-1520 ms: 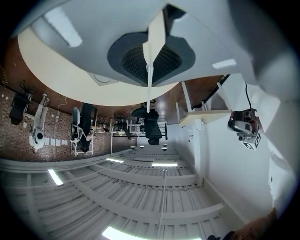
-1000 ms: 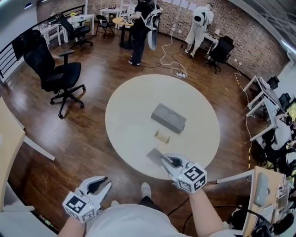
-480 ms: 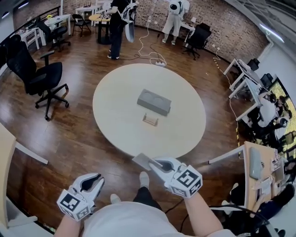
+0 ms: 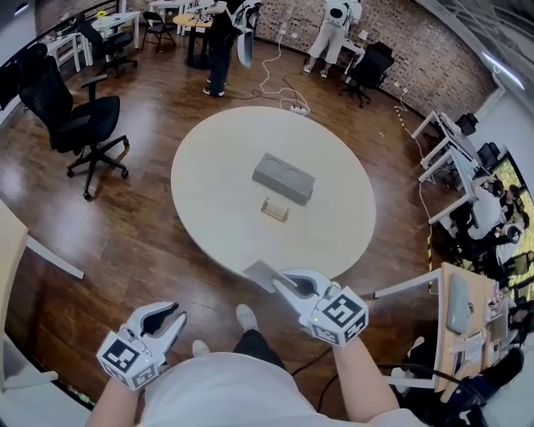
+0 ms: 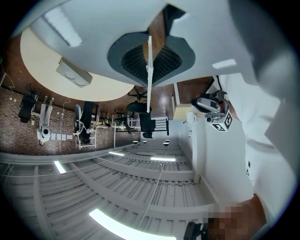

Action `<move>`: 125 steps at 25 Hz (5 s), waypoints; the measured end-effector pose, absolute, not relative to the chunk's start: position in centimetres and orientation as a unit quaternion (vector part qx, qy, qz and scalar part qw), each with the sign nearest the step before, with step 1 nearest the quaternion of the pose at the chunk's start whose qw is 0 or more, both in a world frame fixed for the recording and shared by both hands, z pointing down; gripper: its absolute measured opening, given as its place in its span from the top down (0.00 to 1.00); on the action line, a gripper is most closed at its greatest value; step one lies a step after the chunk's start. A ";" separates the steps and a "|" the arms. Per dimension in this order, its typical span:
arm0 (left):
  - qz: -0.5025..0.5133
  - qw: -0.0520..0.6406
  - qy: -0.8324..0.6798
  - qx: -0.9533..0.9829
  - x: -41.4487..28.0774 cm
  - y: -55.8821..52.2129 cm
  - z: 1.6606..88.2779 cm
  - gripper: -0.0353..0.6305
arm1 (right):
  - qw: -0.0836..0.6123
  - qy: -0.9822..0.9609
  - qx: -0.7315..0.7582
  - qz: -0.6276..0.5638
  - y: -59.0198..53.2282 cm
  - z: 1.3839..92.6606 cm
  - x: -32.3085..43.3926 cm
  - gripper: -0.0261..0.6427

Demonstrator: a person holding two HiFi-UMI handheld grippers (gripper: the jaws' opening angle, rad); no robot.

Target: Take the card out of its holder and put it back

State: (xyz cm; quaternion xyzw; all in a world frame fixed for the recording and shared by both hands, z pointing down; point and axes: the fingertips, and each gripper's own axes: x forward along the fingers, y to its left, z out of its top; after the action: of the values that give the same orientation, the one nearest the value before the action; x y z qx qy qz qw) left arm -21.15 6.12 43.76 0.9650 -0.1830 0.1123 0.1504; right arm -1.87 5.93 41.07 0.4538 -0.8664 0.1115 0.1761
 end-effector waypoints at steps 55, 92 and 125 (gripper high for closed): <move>0.150 0.204 -0.380 0.890 -6.4 -6.3 45.1 0.79 | 0.243 -0.894 0.344 0.155 -21.8 58.2 19.2 0.93; 0.153 0.160 -0.262 0.939 -11.6 -3.8 44.1 0.79 | 0.214 -0.838 0.484 0.129 -10.7 53.5 14.9 0.68; 0.124 0.102 -0.080 0.984 -6.4 24.5 43.8 0.79 | 0.200 -0.764 0.586 0.179 40.1 48.7 6.5 0.68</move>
State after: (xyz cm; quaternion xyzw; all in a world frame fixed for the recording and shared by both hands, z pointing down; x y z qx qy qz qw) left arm -6.39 24.46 43.82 0.9837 -0.0801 0.1242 0.1022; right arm 6.50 40.06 48.67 0.5862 -0.7644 0.1787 0.2002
